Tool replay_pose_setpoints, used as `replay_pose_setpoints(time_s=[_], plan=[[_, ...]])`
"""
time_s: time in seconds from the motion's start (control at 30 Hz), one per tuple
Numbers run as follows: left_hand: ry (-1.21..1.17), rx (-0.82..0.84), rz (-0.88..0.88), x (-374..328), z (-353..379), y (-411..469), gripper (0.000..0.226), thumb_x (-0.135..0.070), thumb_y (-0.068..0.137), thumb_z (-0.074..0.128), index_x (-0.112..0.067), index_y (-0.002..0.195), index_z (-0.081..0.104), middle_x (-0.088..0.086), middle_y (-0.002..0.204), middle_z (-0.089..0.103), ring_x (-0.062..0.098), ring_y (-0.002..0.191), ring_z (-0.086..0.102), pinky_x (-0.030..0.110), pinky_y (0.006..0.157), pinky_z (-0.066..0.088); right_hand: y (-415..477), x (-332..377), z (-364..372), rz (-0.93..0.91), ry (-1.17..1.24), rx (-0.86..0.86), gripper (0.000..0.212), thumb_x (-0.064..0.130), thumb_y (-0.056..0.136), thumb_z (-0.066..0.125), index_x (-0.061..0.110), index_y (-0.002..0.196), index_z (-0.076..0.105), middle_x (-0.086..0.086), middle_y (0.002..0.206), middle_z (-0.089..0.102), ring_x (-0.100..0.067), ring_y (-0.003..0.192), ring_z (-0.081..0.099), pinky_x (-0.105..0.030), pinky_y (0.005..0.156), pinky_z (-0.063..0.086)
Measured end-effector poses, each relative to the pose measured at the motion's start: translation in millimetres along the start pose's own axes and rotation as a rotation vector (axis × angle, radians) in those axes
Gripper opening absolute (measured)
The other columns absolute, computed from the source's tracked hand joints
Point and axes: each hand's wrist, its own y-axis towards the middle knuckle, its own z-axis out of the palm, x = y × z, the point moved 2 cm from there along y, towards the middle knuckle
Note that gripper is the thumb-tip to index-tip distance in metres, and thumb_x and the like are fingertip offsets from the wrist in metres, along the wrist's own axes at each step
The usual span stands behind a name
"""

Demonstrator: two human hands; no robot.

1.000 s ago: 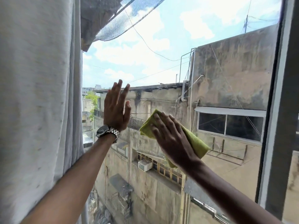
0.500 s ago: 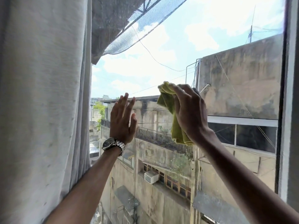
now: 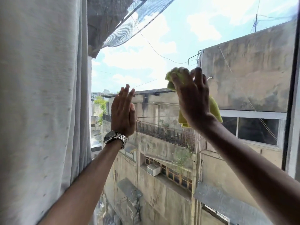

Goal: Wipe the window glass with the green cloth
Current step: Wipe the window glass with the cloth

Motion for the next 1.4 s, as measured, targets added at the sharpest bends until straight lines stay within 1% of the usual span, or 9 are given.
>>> replay_pose_setpoints(time_s=[0.17, 0.27, 0.4, 0.63, 0.8, 0.87, 1.0, 1.27, 1.4], plan=[[-0.025, 0.017, -0.036, -7, -6, 0, 0.054, -0.022, 0.105, 0.026, -0.007, 0.154, 0.039, 0.012, 0.166, 0.035, 0.025, 0.158, 0.027, 0.045, 0.130, 0.023, -83, 42, -2, -0.698, -0.003, 0.189, 0.028, 0.006, 0.092, 0.061, 0.018, 0.113, 0.073, 0.001, 0.113, 0.073, -0.018, 0.096, 0.066, -0.031, 0.075, 0.056], [-0.024, 0.016, -0.041, -9, -6, 0, 0.054, -0.020, 0.104, 0.027, -0.006, 0.154, 0.039, 0.012, 0.166, 0.034, 0.026, 0.158, 0.026, 0.040, 0.132, 0.019, -41, 10, 5, -0.543, -0.096, 0.083, 0.038, 0.008, 0.094, 0.042, 0.016, 0.116, 0.071, -0.001, 0.115, 0.073, -0.020, 0.096, 0.067, -0.036, 0.076, 0.054], [-0.023, 0.004, -0.028, -6, -4, -1, 0.053, -0.018, 0.103, 0.030, -0.007, 0.154, 0.039, 0.012, 0.166, 0.034, 0.026, 0.158, 0.026, 0.041, 0.131, 0.020, -2, 0, 8, -0.064, -0.064, -0.003, 0.036, 0.003, 0.087, 0.062, 0.013, 0.121, 0.065, -0.006, 0.121, 0.068, -0.029, 0.099, 0.062, -0.042, 0.077, 0.054], [-0.028, 0.018, -0.037, -6, -5, -1, 0.054, -0.016, 0.103, 0.033, -0.011, 0.156, 0.035, 0.011, 0.167, 0.032, 0.025, 0.158, 0.025, 0.047, 0.130, 0.022, -165, 72, -7, -0.738, 0.023, 0.241, 0.042, 0.000, 0.100, 0.040, 0.023, 0.120, 0.070, 0.002, 0.121, 0.068, -0.021, 0.103, 0.065, -0.040, 0.083, 0.057], [-0.014, 0.012, -0.010, 2, -1, -2, 0.053, -0.020, 0.106, 0.028, -0.014, 0.158, 0.033, 0.009, 0.168, 0.031, 0.021, 0.160, 0.022, 0.044, 0.132, 0.019, -77, 52, 14, -0.043, 0.023, 0.052, 0.031, 0.008, 0.093, 0.053, 0.018, 0.118, 0.068, 0.000, 0.117, 0.069, -0.025, 0.098, 0.056, -0.039, 0.076, 0.046], [-0.011, 0.017, -0.006, -1, -2, -4, 0.053, -0.020, 0.106, 0.028, -0.014, 0.157, 0.033, 0.009, 0.168, 0.031, 0.022, 0.159, 0.022, 0.045, 0.132, 0.019, -108, 78, 15, -0.168, 0.016, 0.059, 0.031, 0.007, 0.089, 0.065, 0.018, 0.118, 0.069, 0.000, 0.118, 0.068, -0.025, 0.100, 0.058, -0.040, 0.078, 0.051], [-0.022, 0.005, 0.005, 3, 0, -3, 0.053, -0.022, 0.106, 0.026, -0.013, 0.158, 0.032, 0.008, 0.169, 0.029, 0.020, 0.160, 0.020, 0.040, 0.132, 0.017, -197, 99, 0, -0.577, 0.107, 0.191, 0.037, 0.006, 0.102, 0.042, 0.023, 0.118, 0.070, 0.003, 0.121, 0.068, -0.021, 0.101, 0.063, -0.039, 0.081, 0.053], [0.000, 0.003, 0.023, 2, 1, -3, 0.055, -0.021, 0.104, 0.028, -0.011, 0.158, 0.033, 0.008, 0.169, 0.028, 0.019, 0.160, 0.018, 0.036, 0.132, 0.014, -71, -8, 1, 0.103, -0.004, -0.006, 0.045, 0.004, 0.087, 0.058, 0.021, 0.129, 0.064, -0.003, 0.127, 0.065, -0.029, 0.105, 0.051, -0.043, 0.080, 0.047], [0.008, 0.006, 0.017, -5, -4, -3, 0.055, -0.020, 0.103, 0.031, -0.007, 0.156, 0.035, 0.012, 0.167, 0.031, 0.022, 0.160, 0.021, 0.034, 0.132, 0.013, -131, -2, -9, -0.856, 0.002, 0.269, 0.040, 0.015, 0.087, 0.073, 0.026, 0.126, 0.067, 0.006, 0.125, 0.067, -0.022, 0.111, 0.061, -0.039, 0.090, 0.052]])
